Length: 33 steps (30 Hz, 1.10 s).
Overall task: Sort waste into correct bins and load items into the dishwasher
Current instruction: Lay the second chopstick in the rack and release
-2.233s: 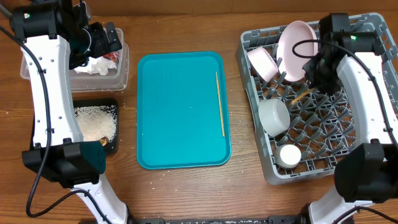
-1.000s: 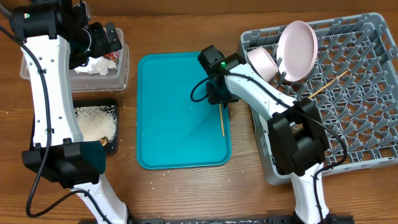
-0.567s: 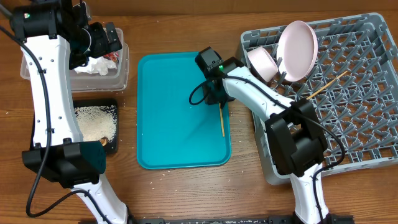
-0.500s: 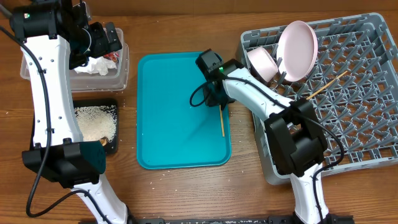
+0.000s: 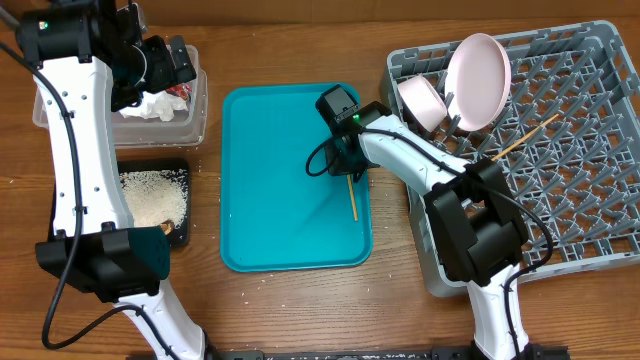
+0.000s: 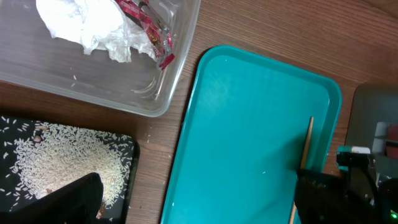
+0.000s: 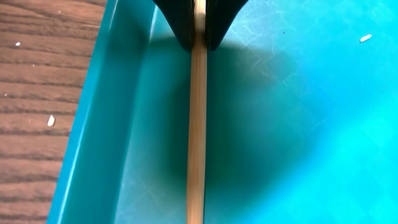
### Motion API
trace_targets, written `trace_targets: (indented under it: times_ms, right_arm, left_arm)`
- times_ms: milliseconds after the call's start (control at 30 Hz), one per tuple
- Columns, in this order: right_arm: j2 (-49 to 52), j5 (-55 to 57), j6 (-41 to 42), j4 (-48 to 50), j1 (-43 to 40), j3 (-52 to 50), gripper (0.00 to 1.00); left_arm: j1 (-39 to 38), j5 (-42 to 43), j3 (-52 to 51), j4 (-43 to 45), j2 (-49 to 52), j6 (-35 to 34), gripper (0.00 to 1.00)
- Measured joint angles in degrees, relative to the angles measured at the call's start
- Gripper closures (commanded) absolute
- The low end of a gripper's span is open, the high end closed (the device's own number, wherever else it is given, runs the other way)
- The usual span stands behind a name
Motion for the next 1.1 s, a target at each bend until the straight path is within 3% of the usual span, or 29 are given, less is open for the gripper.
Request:
trace_targets:
  times_ms: [133,333,433,567,700,933,967,1033,1100]
  right_arm:
    - [-0.7,-0.85,1.38,-5.99,-0.02,1.22,0.96]
    - [-10.29,1.81,7.82,-18.23,-2.34,13.22,0.96]
    - [-19.8,4.74,13.31,-20.83,-7.76,17.44,0.96]
    - [-28.79,8.26,20.98,-24.83,-20.85,19.61,0.96]
    - [-28.17,9.73,24.92,-24.15,-31.1,18.21,0.96]
    - [-22.32,7.91,26.82,-18.1,-37.99,7.76,0.96]
    - [-22.12,7.69,26.91,-17.57,-38.16,6.21,0.91]
    - [-22.05,7.3,27.61,-16.85,-38.32,3.78,0.64]
    - [-22.05,7.21,27.52,-16.96,-38.32,2.97,0.58]
  left_arm:
    - [0.0,0.0,0.0,0.02,0.0,0.0,0.0]
    - [0.0,-0.02,0.0,0.02,0.0,0.0,0.0]
    - [0.0,0.0,0.0,0.02,0.0,0.0,0.0]
    - [0.0,0.0,0.0,0.0,0.0,0.0,0.0]
    - [0.0,0.0,0.0,0.0,0.0,0.0,0.0]
    - [0.0,-0.02,0.0,0.02,0.0,0.0,0.0]
    - [0.0,-0.02,0.0,0.0,0.0,0.0,0.0]
    - [0.0,0.0,0.0,0.02,0.0,0.0,0.0]
    - [0.0,0.0,0.0,0.0,0.0,0.0,0.0]
